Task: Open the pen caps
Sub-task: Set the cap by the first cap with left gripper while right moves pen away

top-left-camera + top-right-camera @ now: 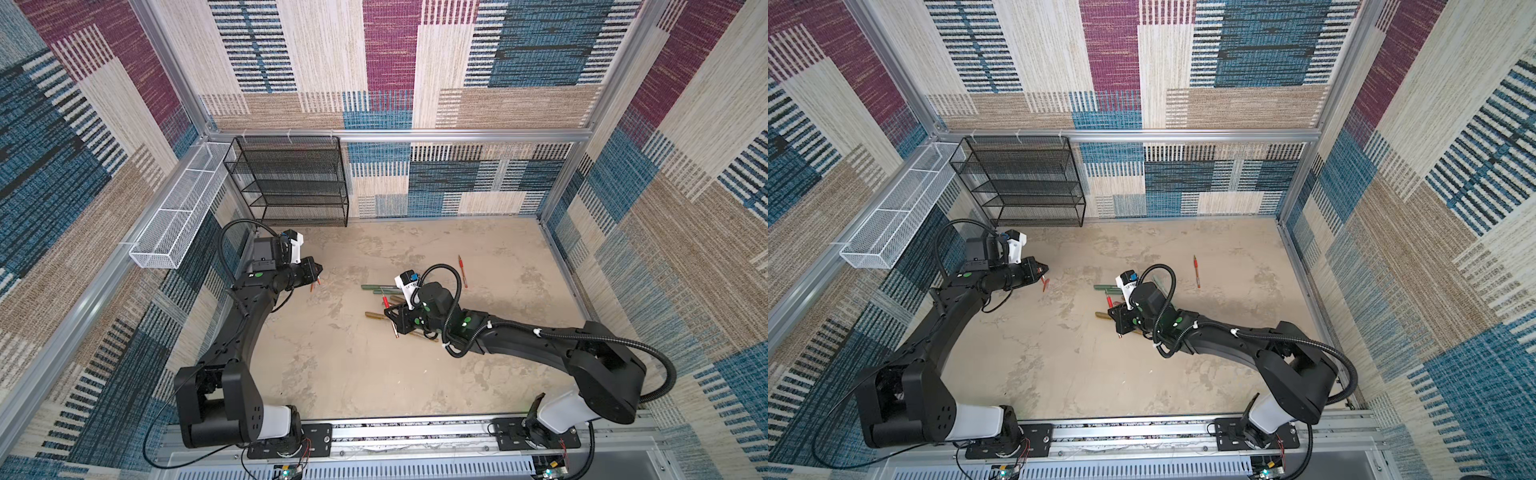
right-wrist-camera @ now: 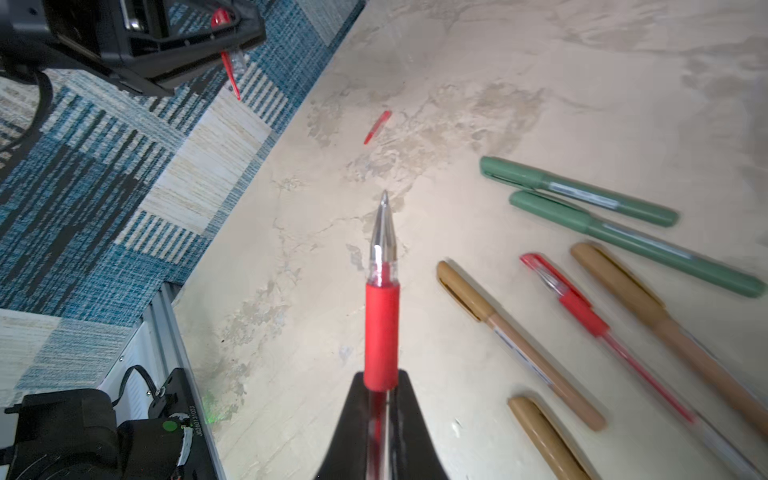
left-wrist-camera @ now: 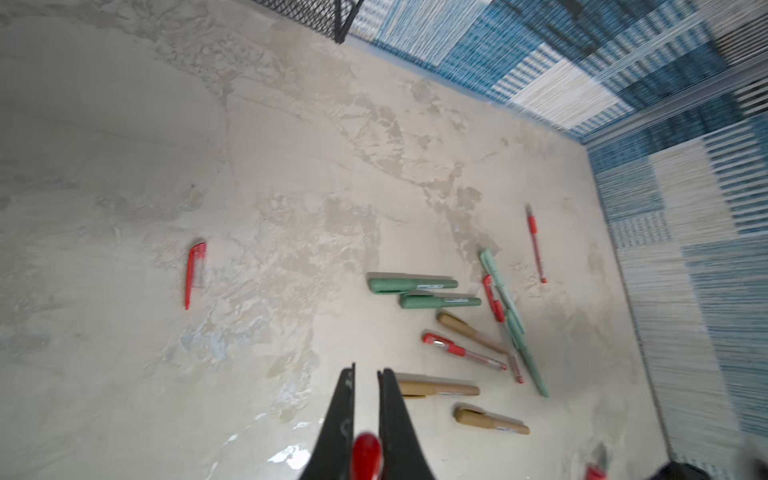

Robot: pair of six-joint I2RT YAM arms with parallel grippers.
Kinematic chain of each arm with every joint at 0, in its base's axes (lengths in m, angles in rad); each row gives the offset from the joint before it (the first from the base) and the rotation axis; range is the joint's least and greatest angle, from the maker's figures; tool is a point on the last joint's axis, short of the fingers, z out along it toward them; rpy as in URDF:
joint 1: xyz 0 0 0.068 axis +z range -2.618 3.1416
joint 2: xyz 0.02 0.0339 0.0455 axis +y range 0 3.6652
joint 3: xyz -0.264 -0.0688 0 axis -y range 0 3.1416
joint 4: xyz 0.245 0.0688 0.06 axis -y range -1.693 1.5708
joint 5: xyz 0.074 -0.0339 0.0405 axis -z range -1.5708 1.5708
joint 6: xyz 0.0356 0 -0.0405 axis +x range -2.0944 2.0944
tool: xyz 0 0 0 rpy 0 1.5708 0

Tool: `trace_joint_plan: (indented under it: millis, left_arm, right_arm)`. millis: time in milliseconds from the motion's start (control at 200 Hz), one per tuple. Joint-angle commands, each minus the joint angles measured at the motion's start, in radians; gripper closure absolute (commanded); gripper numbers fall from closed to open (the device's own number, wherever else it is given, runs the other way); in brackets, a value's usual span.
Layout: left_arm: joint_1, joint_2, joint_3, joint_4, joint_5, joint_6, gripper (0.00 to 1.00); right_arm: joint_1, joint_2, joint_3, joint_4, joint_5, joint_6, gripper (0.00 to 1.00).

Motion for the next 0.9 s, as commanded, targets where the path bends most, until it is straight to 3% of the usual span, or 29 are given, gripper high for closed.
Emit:
trace_joint_plan:
  millis: [0,376,892]
  left_arm:
    - [-0.011,0.076,0.05,-0.065,-0.097,0.097,1.0]
    - [-0.101,0.464,0.307,-0.252,-0.345,0.233,0.99]
    - [-0.138,0.688,0.485,-0.338,-0.526,0.248,0.88]
  right_arm:
    - [-0.012,-0.067,-0.039,-0.064,0.101,0.016,1.0]
    - [-0.073,-0.349,-0.174,-0.235,0.242,0.032,1.0]
    - [-0.09,-0.423,-0.201,-0.298,0.281,0.034,1.0]
